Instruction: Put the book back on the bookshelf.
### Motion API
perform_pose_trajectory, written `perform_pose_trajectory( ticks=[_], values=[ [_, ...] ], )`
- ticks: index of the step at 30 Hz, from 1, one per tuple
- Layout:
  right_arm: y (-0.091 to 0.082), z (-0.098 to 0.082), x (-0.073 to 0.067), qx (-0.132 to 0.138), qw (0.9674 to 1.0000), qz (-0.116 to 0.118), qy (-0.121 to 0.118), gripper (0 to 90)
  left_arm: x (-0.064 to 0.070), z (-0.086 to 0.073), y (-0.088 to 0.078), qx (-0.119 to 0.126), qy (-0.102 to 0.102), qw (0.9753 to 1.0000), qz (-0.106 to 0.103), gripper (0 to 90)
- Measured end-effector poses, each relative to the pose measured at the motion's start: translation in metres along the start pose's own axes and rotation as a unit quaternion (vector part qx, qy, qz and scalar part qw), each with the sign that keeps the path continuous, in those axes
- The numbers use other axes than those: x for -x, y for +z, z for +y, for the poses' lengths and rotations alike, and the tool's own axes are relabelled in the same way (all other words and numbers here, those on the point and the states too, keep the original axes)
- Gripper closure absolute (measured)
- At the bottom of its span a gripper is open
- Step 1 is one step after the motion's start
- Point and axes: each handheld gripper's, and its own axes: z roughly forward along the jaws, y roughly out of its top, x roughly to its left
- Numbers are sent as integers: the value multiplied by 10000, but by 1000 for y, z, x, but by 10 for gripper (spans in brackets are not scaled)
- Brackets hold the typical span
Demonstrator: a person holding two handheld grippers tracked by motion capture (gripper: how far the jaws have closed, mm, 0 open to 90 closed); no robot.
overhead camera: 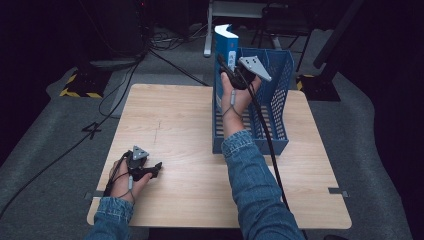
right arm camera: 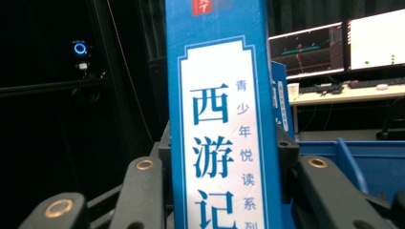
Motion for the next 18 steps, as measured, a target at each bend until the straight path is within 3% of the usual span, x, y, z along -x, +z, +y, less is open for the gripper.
perform_pose_trajectory(
  ticks=[2,7,12,15,18],
  values=[
    [-1,-2,1,45,10000,3,-2,605,0,0,0,-2,16,10000,-2,320],
    [-6,-17,0,-180,9990,-51,-404,599,0,0,0,-1,2,10000,4,320],
    [-6,-26,-3,-331,9982,-133,-492,596,0,0,0,-1,1,10000,2,320],
    [-6,-29,-5,-560,9962,-246,-616,593,0,0,0,-1,1,10000,2,320],
    [-5,-38,-4,-875,9944,-358,-479,594,0,0,0,0,1,10000,4,320]
  ],
)
